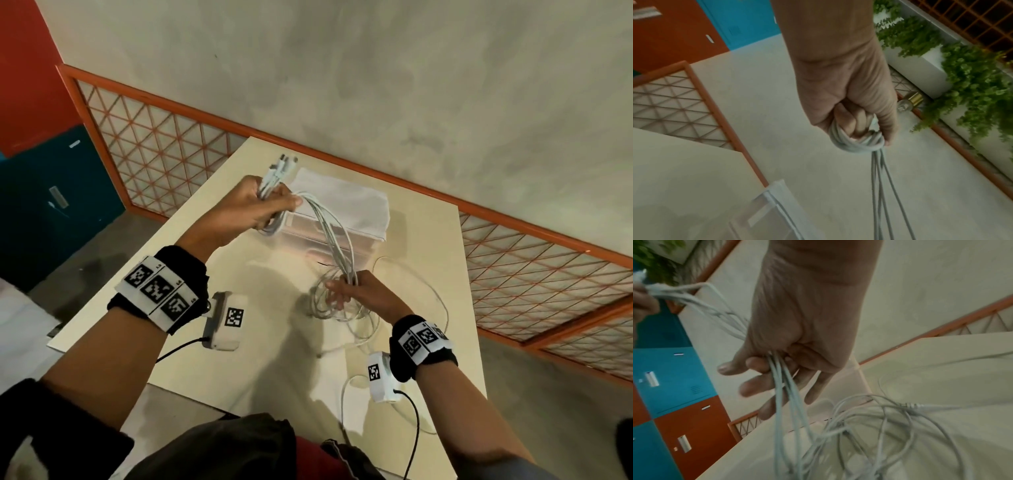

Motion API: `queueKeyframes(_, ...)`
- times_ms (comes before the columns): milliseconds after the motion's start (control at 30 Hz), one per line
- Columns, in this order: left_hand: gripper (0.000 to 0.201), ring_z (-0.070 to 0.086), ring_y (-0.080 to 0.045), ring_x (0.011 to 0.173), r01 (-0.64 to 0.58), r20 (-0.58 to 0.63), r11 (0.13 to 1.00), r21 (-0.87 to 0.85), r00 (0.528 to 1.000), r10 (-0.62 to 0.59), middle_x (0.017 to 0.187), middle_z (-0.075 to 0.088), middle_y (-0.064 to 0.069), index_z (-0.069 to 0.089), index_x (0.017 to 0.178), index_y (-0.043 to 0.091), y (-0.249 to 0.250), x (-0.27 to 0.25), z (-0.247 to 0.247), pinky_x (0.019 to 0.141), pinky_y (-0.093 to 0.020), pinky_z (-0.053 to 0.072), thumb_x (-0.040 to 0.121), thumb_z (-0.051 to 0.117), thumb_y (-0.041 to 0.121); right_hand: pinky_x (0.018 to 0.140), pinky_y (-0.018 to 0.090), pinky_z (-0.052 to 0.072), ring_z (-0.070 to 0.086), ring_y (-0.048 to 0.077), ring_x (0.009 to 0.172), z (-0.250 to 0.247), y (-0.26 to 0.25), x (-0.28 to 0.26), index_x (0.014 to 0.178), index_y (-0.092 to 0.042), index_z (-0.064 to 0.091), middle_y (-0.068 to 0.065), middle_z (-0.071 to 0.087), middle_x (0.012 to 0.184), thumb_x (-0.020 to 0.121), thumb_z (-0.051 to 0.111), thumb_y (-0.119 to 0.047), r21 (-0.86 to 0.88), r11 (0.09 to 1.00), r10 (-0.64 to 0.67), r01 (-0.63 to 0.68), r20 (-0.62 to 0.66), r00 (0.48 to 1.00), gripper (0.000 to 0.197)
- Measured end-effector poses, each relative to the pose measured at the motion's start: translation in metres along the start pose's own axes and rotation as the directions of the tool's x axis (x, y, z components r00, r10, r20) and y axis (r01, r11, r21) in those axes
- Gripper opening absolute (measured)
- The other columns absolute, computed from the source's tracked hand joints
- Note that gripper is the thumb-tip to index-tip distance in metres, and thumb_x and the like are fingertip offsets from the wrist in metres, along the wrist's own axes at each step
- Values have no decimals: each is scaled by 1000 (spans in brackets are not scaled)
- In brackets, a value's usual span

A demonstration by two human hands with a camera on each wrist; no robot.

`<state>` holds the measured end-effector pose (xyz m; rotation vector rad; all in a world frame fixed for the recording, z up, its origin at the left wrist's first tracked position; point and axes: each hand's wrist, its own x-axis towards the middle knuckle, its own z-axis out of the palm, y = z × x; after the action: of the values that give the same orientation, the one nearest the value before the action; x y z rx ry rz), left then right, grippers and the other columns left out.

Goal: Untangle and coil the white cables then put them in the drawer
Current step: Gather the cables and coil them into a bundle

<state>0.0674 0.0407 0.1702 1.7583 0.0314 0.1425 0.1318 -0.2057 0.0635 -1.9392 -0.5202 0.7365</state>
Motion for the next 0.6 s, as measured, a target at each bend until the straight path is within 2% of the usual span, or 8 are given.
queueKeyframes(33, 21, 28, -4, 35, 18, -58, 1000, -12, 998, -19, 37, 36, 9, 60, 70, 3, -5, 1, -4, 37, -15, 25, 87, 64, 14, 68, 20, 47, 62, 13, 57, 0, 3, -1, 57, -6, 64, 3, 62, 55, 88, 67, -25, 5, 1000, -2, 2, -44, 999, 36)
queueKeyframes(100, 18, 32, -3, 36, 92, -156, 993, 68, 984, -80, 37, 41, 10, 63, 70, 6, -18, 5, -13, 39, -16, 28, 84, 68, 16, 66, 28, 47, 52, 13, 52, -3, 3, -4, 65, -3, 62, -5, 53, 52, 87, 67, -30, 11, 1000, 0, 1, -128, 992, 36)
queueKeyframes(200, 19, 50, -10, 56, 303, -242, 876, 375, 944, -223, 57, 58, -1, 69, 70, 6, -45, 9, -29, 52, -17, 38, 75, 78, 22, 51, 23, 37, 37, 11, 48, -10, -8, -12, 70, -8, 56, -4, 38, 52, 92, 56, -44, -46, 999, -24, 14, -213, 977, 42)
queueKeyframes(300, 37, 51, -14, 63, 421, -233, 765, 488, 907, -351, 62, 54, 3, 70, 90, 1, -68, 6, -31, 53, -17, 35, 62, 87, 18, 47, 19, 30, 34, 6, 39, -14, -21, -14, 59, -14, 60, -9, 35, 40, 96, 38, -55, -148, 988, -7, -38, -290, 957, 60)
queueKeyframes(367, 48, 49, -13, 62, 417, -197, 766, 488, 908, -369, 63, 48, 6, 67, 97, 4, -72, 4, -22, 52, -16, 33, 57, 90, 19, 47, 19, 29, 36, 5, 34, -11, -25, -11, 58, -14, 60, -9, 38, 32, 98, 43, -46, -330, 942, -40, -58, -284, 958, 55)
queueKeyframes(467, 44, 40, -7, 46, 256, -52, 860, 441, 964, -261, 53, 42, 6, 64, 97, 11, -66, 0, 6, 49, -20, 30, 63, 86, 28, 49, 22, 31, 43, 4, 41, 1, -33, -4, 56, -12, 53, -11, 50, 37, 98, 50, -34, -507, 860, -46, -58, -191, 980, 48)
queueKeyframes(533, 34, 34, -7, 42, 198, 97, 937, 287, 968, -234, 44, 38, 10, 65, 97, 17, -61, -4, 26, 49, -22, 27, 70, 82, 29, 56, 26, 36, 50, 9, 52, 12, -41, 2, 56, -12, 53, -6, 56, 50, 99, 46, -29, -537, 843, -63, -17, -131, 989, 47)
queueKeyframes(600, 25, 34, -4, 39, 161, 241, 970, 182, 949, -203, 40, 39, 12, 63, 98, 20, -53, -11, 45, 45, -17, 27, 77, 77, 20, 55, 23, 34, 47, 3, 49, 22, -54, 5, 56, -17, 52, -7, 49, 52, 102, 39, -26, -469, 883, -75, 24, -89, 993, 48)
